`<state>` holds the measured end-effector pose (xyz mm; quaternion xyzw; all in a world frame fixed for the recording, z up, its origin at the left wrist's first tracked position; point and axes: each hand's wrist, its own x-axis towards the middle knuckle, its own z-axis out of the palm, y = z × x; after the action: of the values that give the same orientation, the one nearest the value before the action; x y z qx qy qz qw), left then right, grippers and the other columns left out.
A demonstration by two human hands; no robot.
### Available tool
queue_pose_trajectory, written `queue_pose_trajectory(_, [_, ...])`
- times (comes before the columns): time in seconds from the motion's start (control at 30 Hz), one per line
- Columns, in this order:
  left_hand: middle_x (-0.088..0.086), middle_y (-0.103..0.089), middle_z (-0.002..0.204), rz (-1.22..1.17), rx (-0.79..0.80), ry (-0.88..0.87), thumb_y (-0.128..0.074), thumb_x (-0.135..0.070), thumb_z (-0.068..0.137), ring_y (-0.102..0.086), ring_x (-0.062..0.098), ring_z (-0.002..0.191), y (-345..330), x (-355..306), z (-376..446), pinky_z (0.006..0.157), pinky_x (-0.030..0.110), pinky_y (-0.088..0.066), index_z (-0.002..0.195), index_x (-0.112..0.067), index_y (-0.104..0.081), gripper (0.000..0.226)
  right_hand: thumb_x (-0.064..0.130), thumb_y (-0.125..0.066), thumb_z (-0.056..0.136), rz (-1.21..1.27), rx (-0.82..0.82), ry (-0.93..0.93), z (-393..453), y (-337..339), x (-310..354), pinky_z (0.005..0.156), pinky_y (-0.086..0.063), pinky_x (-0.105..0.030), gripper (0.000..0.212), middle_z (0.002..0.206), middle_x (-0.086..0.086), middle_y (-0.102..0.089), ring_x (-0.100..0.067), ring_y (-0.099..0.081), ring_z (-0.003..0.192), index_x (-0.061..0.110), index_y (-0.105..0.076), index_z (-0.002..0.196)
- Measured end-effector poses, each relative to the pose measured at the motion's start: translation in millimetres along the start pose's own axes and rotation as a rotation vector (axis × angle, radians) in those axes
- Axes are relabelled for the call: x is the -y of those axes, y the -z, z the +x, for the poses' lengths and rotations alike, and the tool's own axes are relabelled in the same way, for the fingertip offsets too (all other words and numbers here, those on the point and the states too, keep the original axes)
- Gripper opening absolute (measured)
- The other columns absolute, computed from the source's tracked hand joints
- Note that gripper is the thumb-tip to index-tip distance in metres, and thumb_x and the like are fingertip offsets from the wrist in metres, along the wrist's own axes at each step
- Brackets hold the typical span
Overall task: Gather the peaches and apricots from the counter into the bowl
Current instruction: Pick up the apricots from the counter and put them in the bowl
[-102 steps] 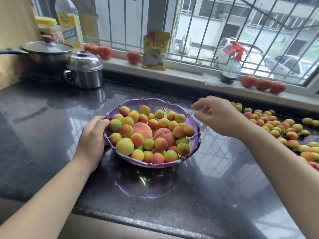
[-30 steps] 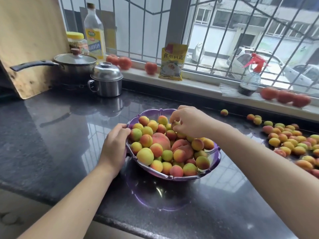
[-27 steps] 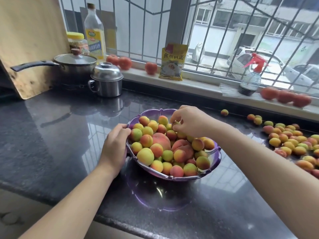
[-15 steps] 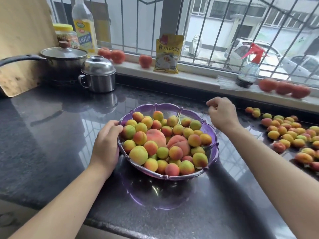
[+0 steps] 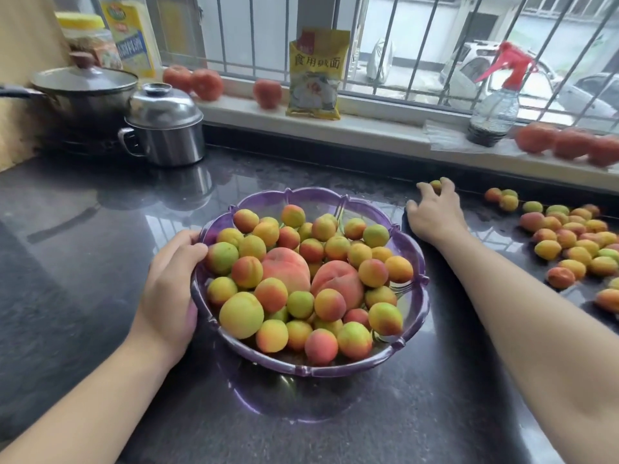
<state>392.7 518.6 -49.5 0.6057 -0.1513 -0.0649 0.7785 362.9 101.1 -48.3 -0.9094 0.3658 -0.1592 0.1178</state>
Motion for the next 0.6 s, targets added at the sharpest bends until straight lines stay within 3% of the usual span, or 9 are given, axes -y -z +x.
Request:
queue_pose_trajectory(0.07, [0.015, -0.064, 0.092, -0.005, -0.004, 0.006, -0.051, -0.026, 0.087, -0.058, 0.026, 0.090, -0.9, -1.1, -0.5, 0.078, 0.040, -0.045, 0.095, 0.003, -0.064, 0.032, 0.040, -0.042, 0.101, 0.002, -0.003, -0.008, 10.2, -3.1, -1.6, 0.121, -0.020, -0.045, 0.054, 0.164, -0.012, -0.010, -0.034, -0.017, 0.150, 0.021, -0.039, 0.152])
queue_pose_trajectory(0.17, [0.008, -0.069, 0.088, 0.004, 0.004, 0.002, -0.051, -0.026, 0.088, -0.063, 0.020, 0.088, -1.8, -2.4, -1.2, 0.079, 0.039, -0.048, 0.083, -0.020, -0.073, 0.024, 0.034, -0.040, 0.102, 0.019, -0.002, -0.038, 23.1, -6.6, -3.3, 0.121, -0.021, -0.045, 0.053, 0.165, -0.015, -0.010, -0.038, -0.019, 0.149, 0.019, -0.038, 0.152])
queue_pose_trajectory(0.23, [0.008, -0.071, 0.089, 0.001, 0.014, -0.004, -0.050, -0.025, 0.089, -0.064, 0.021, 0.089, -1.9, -3.0, -2.0, 0.081, 0.041, -0.048, 0.081, -0.023, -0.075, 0.026, 0.027, -0.037, 0.101, 0.038, -0.001, -0.044, 28.0, -7.7, -4.4, 0.120, -0.022, -0.045, 0.052, 0.165, -0.016, -0.013, -0.039, -0.022, 0.148, 0.018, -0.036, 0.153])
queue_pose_trajectory(0.33, [0.007, -0.071, 0.087, -0.002, 0.016, -0.001, -0.051, -0.025, 0.088, -0.064, 0.020, 0.088, -2.8, -4.6, -2.6, 0.080, 0.041, -0.048, 0.079, -0.024, -0.075, 0.026, 0.017, -0.037, 0.099, 0.071, -0.032, -0.045, 32.1, -6.3, -6.7, 0.116, -0.027, -0.044, 0.052, 0.160, -0.016, -0.025, -0.040, -0.030, 0.143, 0.015, -0.039, 0.151])
queue_pose_trajectory(0.47, [0.004, -0.070, 0.083, 0.018, 0.007, 0.009, -0.051, -0.026, 0.088, -0.063, 0.019, 0.085, -3.1, -6.5, -3.2, 0.079, 0.041, -0.047, 0.076, -0.025, -0.074, 0.026, 0.007, -0.047, 0.096, 0.112, -0.133, -0.052, 28.6, -3.0, -9.5, 0.106, -0.037, -0.038, 0.041, 0.137, -0.019, -0.042, -0.041, -0.047, 0.123, 0.008, -0.055, 0.136])
queue_pose_trajectory(0.6, [0.009, -0.069, 0.087, 0.016, -0.013, 0.028, -0.052, -0.028, 0.087, -0.063, 0.023, 0.087, -2.0, -6.0, -2.3, 0.082, 0.043, -0.047, 0.085, -0.016, -0.070, 0.022, 0.014, -0.050, 0.099, 0.195, -0.176, -0.014, 16.0, 2.0, -6.9, 0.101, -0.041, -0.038, 0.029, 0.130, -0.019, -0.047, -0.040, -0.054, 0.114, 0.008, -0.062, 0.125])
